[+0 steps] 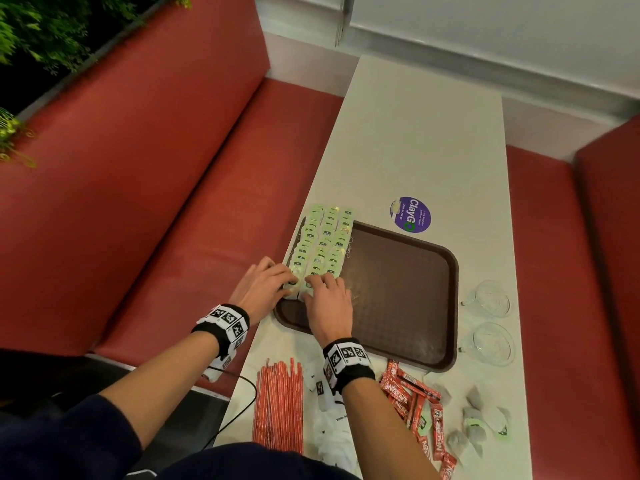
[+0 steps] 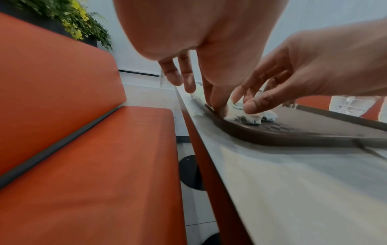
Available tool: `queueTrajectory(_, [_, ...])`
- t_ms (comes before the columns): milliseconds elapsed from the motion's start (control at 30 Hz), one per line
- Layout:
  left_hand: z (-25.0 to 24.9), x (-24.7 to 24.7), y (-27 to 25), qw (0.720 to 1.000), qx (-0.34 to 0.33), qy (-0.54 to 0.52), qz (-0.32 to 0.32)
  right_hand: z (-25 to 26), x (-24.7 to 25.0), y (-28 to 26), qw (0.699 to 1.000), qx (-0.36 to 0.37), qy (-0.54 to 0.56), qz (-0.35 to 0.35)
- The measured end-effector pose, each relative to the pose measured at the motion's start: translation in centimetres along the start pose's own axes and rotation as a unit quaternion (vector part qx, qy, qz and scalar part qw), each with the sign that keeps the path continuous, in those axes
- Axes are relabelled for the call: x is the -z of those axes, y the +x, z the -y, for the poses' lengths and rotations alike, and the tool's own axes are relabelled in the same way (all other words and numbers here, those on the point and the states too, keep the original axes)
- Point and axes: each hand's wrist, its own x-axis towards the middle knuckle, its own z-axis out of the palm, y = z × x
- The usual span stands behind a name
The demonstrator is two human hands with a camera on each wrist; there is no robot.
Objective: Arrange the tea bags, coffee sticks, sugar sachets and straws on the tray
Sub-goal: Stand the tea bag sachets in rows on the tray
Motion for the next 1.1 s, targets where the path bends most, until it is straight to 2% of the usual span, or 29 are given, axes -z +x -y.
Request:
queueTrajectory(167, [-0.7,0.1,-0.1,1.000,0.003,0.012,0.006,0.2,0.1,-0.4,1.000,-0.005,0.009,-0.002])
queueTrajectory(267, [-2.3,0.8,-0.7,0.999,0.015,-0.034,-0.025,-0.5,2.4,-1.7,0.995,-0.028,0.081,-0.057])
queueTrajectory(333, [-4.5,1.6,-1.6,0.994,0.009,-0.101,-0.048,-1.9,4.5,-3.3,0.980,-0.062,0.159,-0.098])
queueTrajectory(433, [-9.1,2.5,-3.0,0.976,-0.012,-0.219,-0.015,-5.9,7.9,-7.6,0.954,-0.109,0.237,-0.147])
queueTrajectory(500, [-12.9,2.6,-3.7,0.968,-0.054,-0.242,0.033,-9.1,9.5,-11.5,0.944,-0.132,0.257,-0.160])
queueTrajectory(700, [-23.5,-1.2,-5.1,0.950,-0.200,-0.169,0.168,-19.5,10.7,-23.5,0.910,-0.270,0.260,-0.176])
queueTrajectory(800, [-28.0,-3.8,-5.1,0.941,-0.235,-0.116,0.214,-24.8,10.1,-27.4,0.903,-0.326,0.227,-0.167])
queueTrajectory(933, [-33.2,-6.8,-4.8,0.938,-0.263,-0.062,0.216,-29.3,9.0,-28.6,0.894,-0.382,0.206,-0.113])
queueTrajectory(1100, [-37.8,-11.2,-5.1,0.940,-0.263,0.003,0.219,-30.4,8.9,-25.6,0.897,-0.407,0.162,-0.052])
